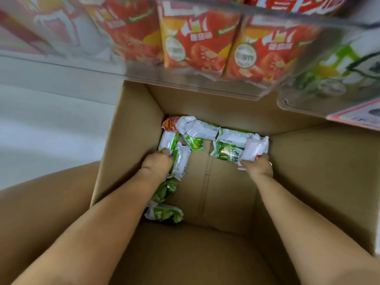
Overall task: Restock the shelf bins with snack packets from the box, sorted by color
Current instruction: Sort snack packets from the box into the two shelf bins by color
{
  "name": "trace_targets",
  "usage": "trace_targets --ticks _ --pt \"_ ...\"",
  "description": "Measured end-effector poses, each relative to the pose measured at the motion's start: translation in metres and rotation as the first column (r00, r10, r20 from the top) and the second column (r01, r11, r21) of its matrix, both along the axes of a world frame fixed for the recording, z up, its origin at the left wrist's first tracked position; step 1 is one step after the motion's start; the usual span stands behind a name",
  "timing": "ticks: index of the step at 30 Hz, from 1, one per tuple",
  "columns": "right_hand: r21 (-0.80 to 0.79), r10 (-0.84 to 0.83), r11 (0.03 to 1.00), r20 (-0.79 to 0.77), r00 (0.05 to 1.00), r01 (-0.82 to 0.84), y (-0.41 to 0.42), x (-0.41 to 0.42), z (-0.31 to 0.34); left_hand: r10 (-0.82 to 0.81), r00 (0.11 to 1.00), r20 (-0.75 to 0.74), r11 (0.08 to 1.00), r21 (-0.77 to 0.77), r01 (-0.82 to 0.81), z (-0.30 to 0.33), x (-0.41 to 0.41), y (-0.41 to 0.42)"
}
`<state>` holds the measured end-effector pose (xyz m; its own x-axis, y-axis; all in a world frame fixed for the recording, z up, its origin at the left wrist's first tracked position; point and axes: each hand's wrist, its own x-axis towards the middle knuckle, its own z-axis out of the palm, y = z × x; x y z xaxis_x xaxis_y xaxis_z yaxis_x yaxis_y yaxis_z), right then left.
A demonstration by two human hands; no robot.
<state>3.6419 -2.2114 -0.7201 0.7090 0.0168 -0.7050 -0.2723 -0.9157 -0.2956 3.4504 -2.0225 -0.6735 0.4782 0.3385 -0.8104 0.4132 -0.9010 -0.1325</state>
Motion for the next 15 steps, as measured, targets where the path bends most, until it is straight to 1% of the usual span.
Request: trace_targets --ticks 2,4,5,7,9,11,12,13,15 --pt "-0.005 -0.058 0.998 -0.035 0.998 0.058 0.001 -0.007 0.000 -0.051 0.998 -0.043 0.999 0.010 0.051 -0.001 -0.004 -0.001" --pt "0.016 -0.111 0.993 -0.102 0.989 0.113 -0.002 -0.018 0.000 -0.129 0.991 -0.034 0.991 0.020 0.130 0.000 -0.003 -0.004" --pt "0.009 -0.104 0.994 -0.146 0.984 0.107 -0.003 -0.024 0.002 -0.177 0.984 -0.013 0.984 0.019 0.178 0.000 -0.002 -0.006" --pt "0.056 -0.063 0.995 -0.239 0.969 0.078 -0.004 -0.042 0.012 -0.276 0.961 0.007 0.961 0.011 0.276 0.000 -0.002 -0.009" --pt "0.097 0.021 0.995 -0.394 0.919 0.018 -0.004 -0.064 0.025 -0.269 0.963 -0.017 0.963 -0.003 0.269 0.000 -0.007 -0.013" --pt "0.111 0.083 0.993 -0.499 0.863 -0.032 -0.006 -0.085 0.035 -0.158 0.986 -0.058 0.987 -0.011 0.158 0.009 -0.012 -0.018" --pt "0.133 0.090 0.991 -0.525 0.847 -0.023 -0.008 -0.095 0.040 -0.066 0.994 -0.084 0.998 -0.020 0.065 0.014 -0.014 -0.021" --pt "0.159 0.085 0.987 -0.544 0.835 0.003 -0.008 -0.103 0.047 0.029 0.996 -0.088 0.999 -0.030 -0.032 0.022 -0.016 -0.023" --pt "0.227 0.041 0.969 -0.540 0.841 0.098 -0.010 -0.117 0.062 0.220 0.973 -0.072 0.975 -0.022 -0.222 0.041 -0.016 -0.026"
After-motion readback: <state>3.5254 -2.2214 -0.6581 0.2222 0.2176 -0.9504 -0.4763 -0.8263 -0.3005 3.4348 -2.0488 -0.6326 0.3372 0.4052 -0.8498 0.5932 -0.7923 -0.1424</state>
